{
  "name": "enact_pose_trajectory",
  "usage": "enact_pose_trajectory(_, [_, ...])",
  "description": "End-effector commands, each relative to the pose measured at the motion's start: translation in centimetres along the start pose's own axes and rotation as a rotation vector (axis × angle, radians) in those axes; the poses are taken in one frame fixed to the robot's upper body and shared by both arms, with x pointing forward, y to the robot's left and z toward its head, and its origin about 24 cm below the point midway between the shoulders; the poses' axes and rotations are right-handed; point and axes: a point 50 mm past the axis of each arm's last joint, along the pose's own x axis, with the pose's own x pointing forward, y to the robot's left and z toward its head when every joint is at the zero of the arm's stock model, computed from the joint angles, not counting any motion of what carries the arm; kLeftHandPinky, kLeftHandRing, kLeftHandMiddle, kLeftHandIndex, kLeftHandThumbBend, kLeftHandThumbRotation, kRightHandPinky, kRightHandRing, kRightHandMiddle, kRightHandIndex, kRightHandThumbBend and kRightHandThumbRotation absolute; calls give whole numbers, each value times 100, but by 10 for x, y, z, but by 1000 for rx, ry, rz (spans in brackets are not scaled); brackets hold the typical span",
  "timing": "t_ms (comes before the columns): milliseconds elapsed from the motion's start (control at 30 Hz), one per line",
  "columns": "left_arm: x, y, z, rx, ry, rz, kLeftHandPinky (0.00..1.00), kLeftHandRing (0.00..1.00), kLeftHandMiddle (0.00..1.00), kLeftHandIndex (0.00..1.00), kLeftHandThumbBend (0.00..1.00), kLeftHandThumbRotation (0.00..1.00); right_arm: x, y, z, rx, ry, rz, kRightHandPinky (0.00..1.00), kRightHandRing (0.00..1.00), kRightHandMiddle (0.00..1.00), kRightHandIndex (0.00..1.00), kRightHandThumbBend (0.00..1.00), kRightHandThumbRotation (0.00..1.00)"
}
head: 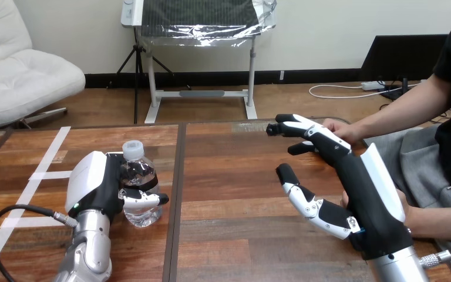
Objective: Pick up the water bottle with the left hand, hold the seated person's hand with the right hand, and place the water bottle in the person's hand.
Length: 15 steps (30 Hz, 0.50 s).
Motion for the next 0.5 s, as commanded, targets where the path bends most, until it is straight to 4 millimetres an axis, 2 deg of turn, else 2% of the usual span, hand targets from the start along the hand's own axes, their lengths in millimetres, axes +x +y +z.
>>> enact_pose_trajectory(0, [9,4,15,7,-52,34,38,41,45,48,67,0,15,-10,12,-23,-89,-24,68,80,84,73,30,15])
enact_pose_trajectory(467, [6,5,13,-54,-72,55,39,42,46,50,64,0,16,-9,13,-15,-87,-20,68,79,84,73,30,13])
